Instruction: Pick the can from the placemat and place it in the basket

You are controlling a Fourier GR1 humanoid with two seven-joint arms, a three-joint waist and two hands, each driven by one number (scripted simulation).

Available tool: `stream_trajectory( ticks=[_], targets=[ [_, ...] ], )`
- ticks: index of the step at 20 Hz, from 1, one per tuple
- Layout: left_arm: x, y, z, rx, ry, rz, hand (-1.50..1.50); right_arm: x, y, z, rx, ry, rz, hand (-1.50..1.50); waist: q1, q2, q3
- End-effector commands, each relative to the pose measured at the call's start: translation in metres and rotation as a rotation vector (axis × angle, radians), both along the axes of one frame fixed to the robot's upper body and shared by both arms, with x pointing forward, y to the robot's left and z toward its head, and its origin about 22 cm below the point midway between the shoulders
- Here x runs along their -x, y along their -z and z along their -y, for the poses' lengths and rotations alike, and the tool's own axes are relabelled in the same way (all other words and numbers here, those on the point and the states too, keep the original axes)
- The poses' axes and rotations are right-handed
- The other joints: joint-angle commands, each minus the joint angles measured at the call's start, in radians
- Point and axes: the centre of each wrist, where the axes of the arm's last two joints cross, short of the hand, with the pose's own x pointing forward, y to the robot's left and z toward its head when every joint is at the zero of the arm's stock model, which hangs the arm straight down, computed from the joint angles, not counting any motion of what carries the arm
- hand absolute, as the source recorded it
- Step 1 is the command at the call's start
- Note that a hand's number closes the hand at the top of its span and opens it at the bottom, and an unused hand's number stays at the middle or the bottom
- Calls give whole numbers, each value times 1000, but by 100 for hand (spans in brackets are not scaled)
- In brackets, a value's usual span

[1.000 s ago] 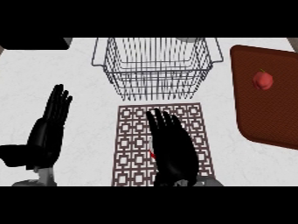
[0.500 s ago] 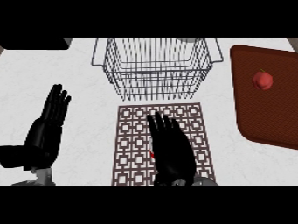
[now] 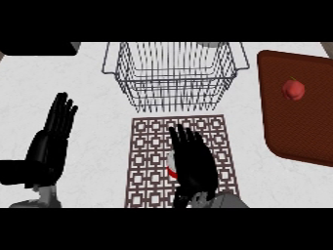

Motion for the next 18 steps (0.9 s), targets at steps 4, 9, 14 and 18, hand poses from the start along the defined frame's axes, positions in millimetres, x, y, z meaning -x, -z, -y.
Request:
stream_trajectory(
  ticks=[4,9,14,18],
  targets=[
    [-6,5,-6,8,-5,0,0,-10,14,-9,26,-55,-56,150,3,1,0],
    [-7,11,6,-3,-14,6,0,3,26,-11,91,-145,-49,150,-1,1,0],
    [6,-7,-10,-12,13,-7,0,-5,31,-14,126,-164,5,150,5,0,0],
    [-12,-4,11,-8,29,-6,0,-10,31,-47,142,-113,78,150,37,7,0]
  ],
)
